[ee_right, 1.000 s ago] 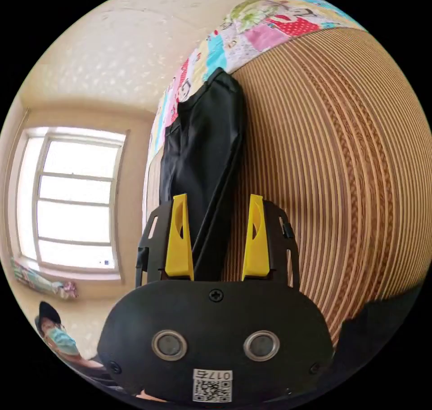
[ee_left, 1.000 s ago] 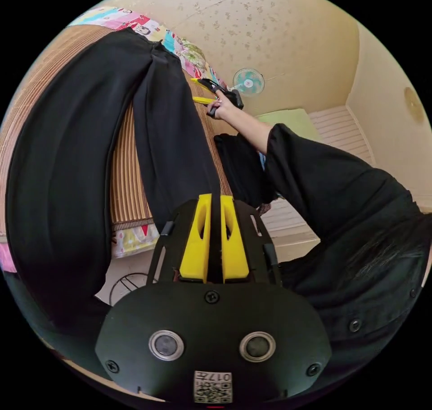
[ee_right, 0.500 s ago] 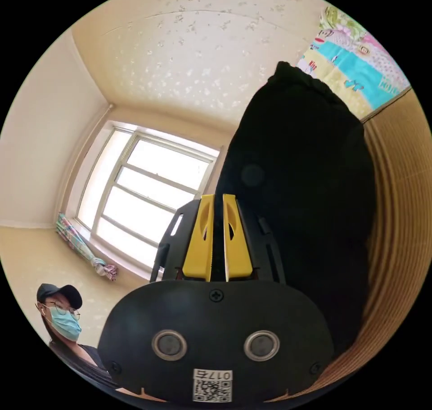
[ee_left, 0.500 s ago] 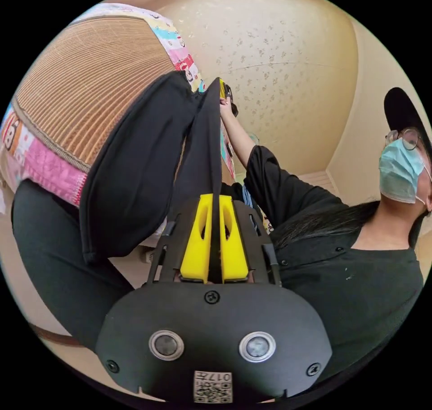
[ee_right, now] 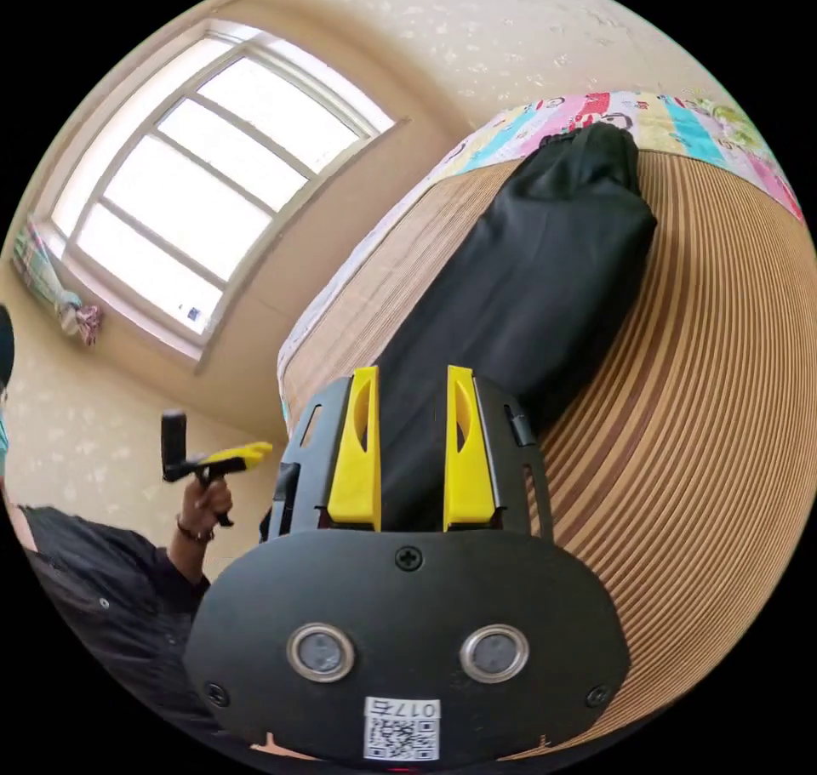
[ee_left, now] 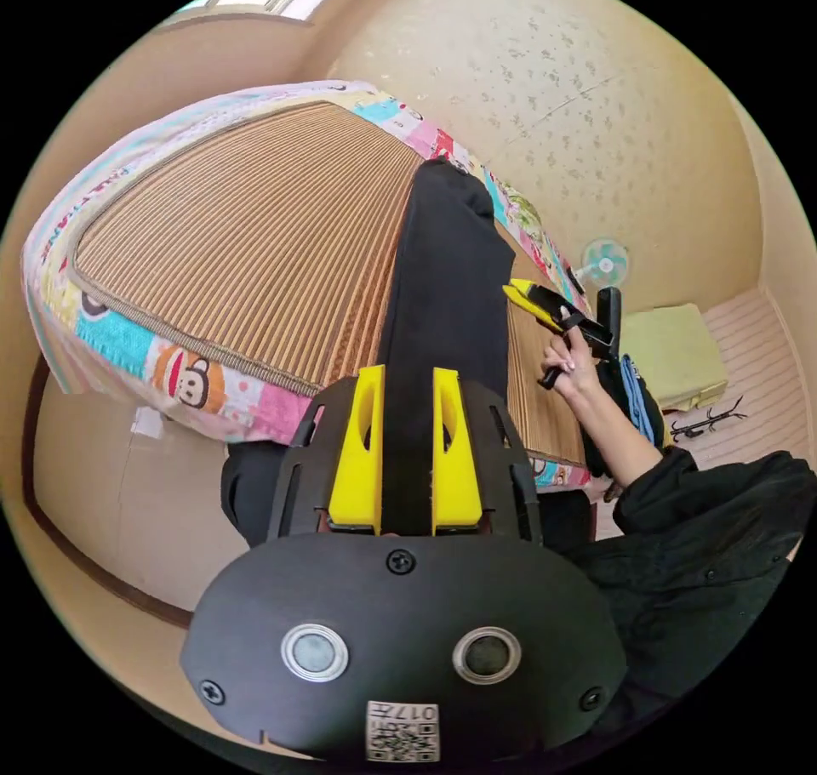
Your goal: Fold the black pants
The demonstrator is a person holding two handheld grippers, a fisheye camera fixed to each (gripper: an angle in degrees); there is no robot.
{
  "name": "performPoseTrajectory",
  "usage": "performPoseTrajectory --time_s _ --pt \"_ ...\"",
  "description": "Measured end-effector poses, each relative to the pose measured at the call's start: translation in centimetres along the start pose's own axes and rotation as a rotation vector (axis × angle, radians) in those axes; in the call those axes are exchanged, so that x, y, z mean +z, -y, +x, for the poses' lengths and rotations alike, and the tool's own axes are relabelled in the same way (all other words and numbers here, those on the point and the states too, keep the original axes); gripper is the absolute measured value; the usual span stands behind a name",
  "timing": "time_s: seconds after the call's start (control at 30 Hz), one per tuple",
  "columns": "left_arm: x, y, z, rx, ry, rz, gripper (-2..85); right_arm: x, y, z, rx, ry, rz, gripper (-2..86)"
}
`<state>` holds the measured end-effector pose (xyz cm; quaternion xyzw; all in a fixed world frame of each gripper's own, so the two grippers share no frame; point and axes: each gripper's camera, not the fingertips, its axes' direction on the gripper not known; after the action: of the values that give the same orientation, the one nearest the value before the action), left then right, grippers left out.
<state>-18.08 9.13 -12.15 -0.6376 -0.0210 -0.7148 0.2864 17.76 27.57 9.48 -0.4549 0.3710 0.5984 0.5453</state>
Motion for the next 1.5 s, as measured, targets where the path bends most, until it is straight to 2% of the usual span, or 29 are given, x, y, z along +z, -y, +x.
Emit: performPoseTrajectory --time_s 0.03,0.1,0.13,0.2,0.23,0.3,0.4,0.53,0.6,0.7,0.8,0.93,1.0,1.13,1.3,1.43,1.5 --pt "1.0 0.7 0.5 0.021 0.023 -0.02 9.0 0.4 -1.2 -1.1 -0.052 0.004 -0.023 10.3" --pt "5.7 2.5 2.1 0.062 0.086 -0.135 9.3 3.9 -4.7 -4.7 -0.239 -0.048 -0.282 7.8" --pt "6.8 2.6 2.4 0.046 0.107 -0.174 9.5 5.0 -5.5 -5.3 -0.268 -0.093 -0.352 7.1" --pt "7.4 1.5 4.5 -0.028 0.196 -0.126 8.9 4.8 -8.1 -7.3 -0.342 -0.293 -0.321 3.8" --pt "7.6 1.2 5.1 -0.044 0.194 -0.136 8.2 4.8 -8.4 -7.7 -0.36 -0.328 -0.34 3.2" --pt "8.7 -1.1 7.8 -0.075 0.121 -0.194 6.6 3.7 -10.1 -8.3 -0.356 -0.457 -0.384 1.7" --pt "10.1 -5.0 11.5 -0.013 0.084 -0.255 6.5 0.7 -13.4 -7.4 -0.283 -0.521 -0.393 1.1" --pt "11.0 -9.5 13.5 0.028 0.032 -0.355 6.7 -5.6 -16.6 -3.5 -0.05 -0.319 -0.354 1.5" --pt "8.3 -10.5 12.1 -0.008 -0.138 -0.212 6.4 -10.2 -17.8 -0.4 0.03 -0.131 -0.264 2.6" --pt "5.3 -9.2 9.3 -0.054 -0.247 -0.025 8.7 -14.2 -17.8 4.4 0.156 -0.004 -0.109 8.3" --pt "6.5 -6.1 7.0 -0.038 -0.202 -0.066 12.3 -14.2 -16.4 9.0 0.224 0.125 -0.088 11.4" --pt "8.5 -4.9 5.5 -0.009 -0.198 -0.162 11.8 -11.5 -15.0 12.2 0.264 0.208 -0.132 12.6" --pt "8.2 -6.2 5.4 0.011 -0.2 -0.181 11.4 -10.0 -14.8 13.1 0.282 0.298 -0.153 12.9" --pt "8.2 -10.2 5.2 0.005 -0.2 -0.23 12.3 -10.7 -16.2 14.4 0.302 0.337 -0.122 12.5" --pt "8.2 -13.1 2.5 -0.033 -0.276 -0.155 12.9 -11.9 -19.2 18.7 0.36 0.449 -0.088 8.8" --pt "7.8 -12.9 0.4 0.018 -0.336 -0.218 13.0 -10.8 -17.7 19.1 0.338 0.482 -0.103 8.7" --pt "7.7 -13.1 -1.3 0.021 -0.387 -0.26 9.9 -9.2 -17.0 18.7 0.342 0.432 -0.169 5.8"
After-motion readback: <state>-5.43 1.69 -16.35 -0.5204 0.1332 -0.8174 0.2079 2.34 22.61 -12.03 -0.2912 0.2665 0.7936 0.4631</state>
